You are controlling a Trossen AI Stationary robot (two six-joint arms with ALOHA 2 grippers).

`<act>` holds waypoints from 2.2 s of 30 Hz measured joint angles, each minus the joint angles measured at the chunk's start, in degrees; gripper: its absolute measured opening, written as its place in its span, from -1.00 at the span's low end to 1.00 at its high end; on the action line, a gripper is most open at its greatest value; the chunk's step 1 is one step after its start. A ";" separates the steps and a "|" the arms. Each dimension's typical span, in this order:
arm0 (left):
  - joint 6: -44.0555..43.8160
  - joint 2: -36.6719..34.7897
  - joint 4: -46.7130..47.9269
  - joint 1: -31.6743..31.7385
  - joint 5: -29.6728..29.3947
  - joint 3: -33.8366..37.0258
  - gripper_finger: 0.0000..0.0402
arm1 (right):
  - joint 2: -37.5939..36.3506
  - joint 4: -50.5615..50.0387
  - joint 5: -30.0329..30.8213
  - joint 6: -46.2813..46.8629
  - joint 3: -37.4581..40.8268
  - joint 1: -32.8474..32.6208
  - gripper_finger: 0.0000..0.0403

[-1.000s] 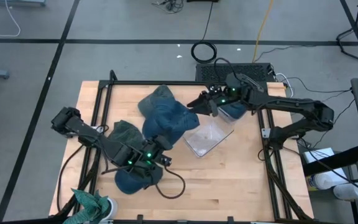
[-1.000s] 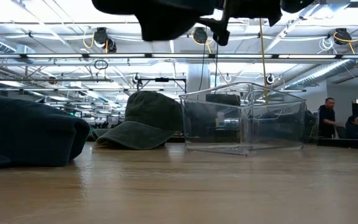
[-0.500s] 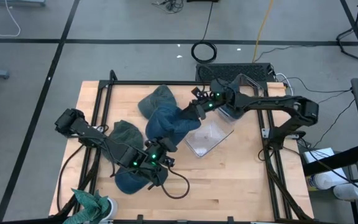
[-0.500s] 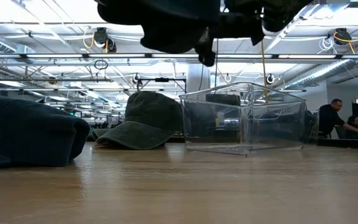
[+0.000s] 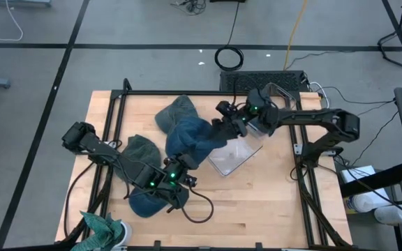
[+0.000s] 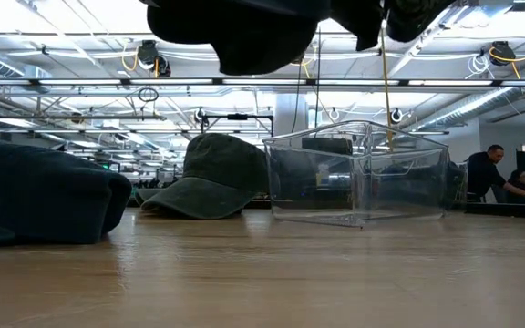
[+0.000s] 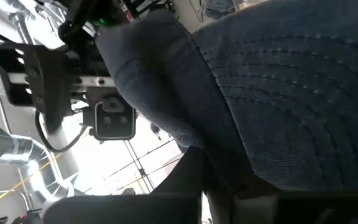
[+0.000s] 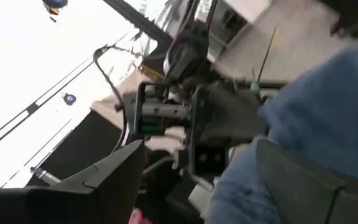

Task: Pick & Place hat
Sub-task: Put the right blue cap into the top transparent bin

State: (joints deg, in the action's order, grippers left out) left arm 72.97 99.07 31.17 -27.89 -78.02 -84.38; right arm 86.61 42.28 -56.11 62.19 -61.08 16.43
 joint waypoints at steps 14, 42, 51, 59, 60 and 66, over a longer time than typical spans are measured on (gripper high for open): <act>1.75 0.02 0.21 0.01 0.10 -0.02 -0.98 | -11.57 -50.10 0.84 -8.25 -7.07 10.87 0.18; 2.25 0.04 -0.12 -0.36 0.79 -0.04 -0.98 | 3.19 -19.59 4.57 -1.58 -1.66 3.52 0.12; 1.77 0.04 -0.19 -0.36 0.61 -0.04 -0.99 | 2.69 -16.78 -1.04 -0.77 -1.68 2.33 -0.16; 0.85 0.04 -0.41 -0.38 0.61 -0.04 -0.99 | 2.62 -17.08 -1.37 -6.85 -1.68 1.73 -0.89; 0.31 0.04 -0.90 -0.38 0.61 -0.04 -0.98 | 2.23 -17.16 -1.36 -7.84 -1.68 1.73 -0.93; -15.21 0.04 -2.37 -0.36 2.50 -0.04 -0.85 | -1.45 -18.60 -1.06 -11.81 -1.75 1.68 -0.97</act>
State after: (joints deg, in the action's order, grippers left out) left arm 57.76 99.11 28.80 -28.25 -75.52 -84.42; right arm 85.16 23.68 -57.17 50.38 -62.83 18.11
